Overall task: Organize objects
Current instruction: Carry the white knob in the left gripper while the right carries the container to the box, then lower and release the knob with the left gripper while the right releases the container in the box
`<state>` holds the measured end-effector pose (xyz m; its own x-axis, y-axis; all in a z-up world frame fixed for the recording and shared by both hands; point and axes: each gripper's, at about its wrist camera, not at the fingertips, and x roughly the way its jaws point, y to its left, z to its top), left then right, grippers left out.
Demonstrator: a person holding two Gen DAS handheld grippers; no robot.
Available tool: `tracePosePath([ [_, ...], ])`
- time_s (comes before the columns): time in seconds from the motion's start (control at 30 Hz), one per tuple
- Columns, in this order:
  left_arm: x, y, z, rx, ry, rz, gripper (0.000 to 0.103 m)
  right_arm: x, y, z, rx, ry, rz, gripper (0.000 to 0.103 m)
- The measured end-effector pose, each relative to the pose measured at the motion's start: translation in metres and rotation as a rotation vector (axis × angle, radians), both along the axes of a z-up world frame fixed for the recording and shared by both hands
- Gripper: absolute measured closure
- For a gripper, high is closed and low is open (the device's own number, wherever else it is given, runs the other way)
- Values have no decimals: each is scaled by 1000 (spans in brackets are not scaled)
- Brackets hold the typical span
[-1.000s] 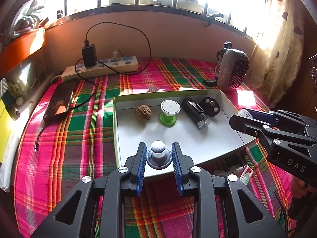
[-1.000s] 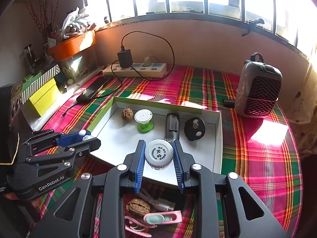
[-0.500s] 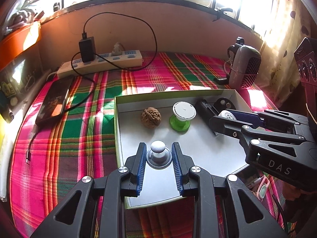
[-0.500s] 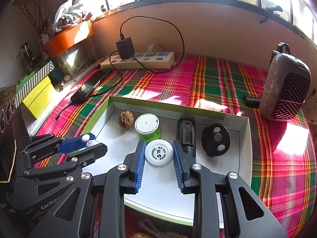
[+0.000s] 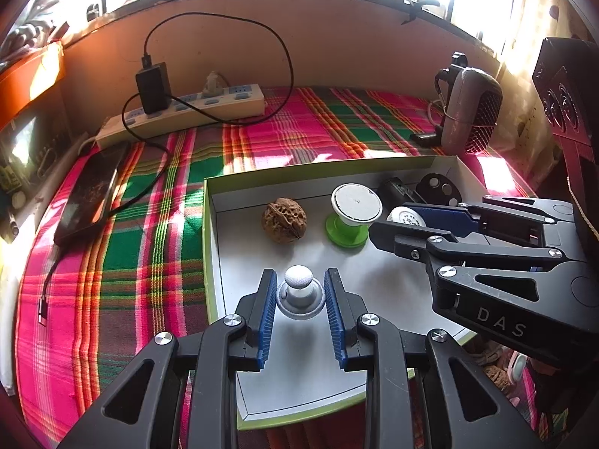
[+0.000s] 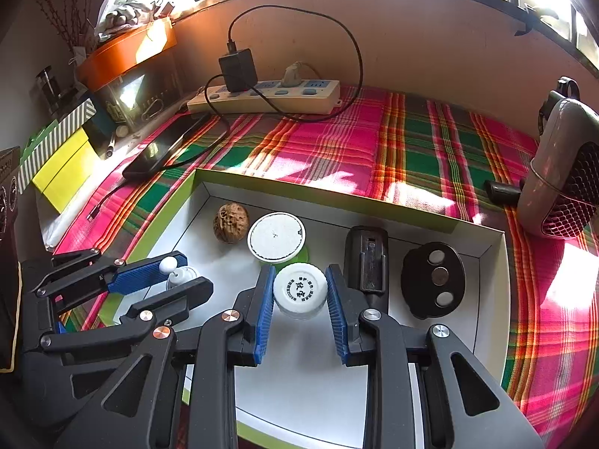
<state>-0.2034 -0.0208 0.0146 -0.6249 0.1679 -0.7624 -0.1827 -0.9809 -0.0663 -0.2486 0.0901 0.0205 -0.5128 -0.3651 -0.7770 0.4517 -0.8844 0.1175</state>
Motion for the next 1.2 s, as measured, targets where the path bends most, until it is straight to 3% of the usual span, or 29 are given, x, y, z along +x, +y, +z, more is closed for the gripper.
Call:
tracePosePath([
  [1.2,-3,8,-4,-51,1,-20,78,-6,-13,-8,69,3,22,74],
])
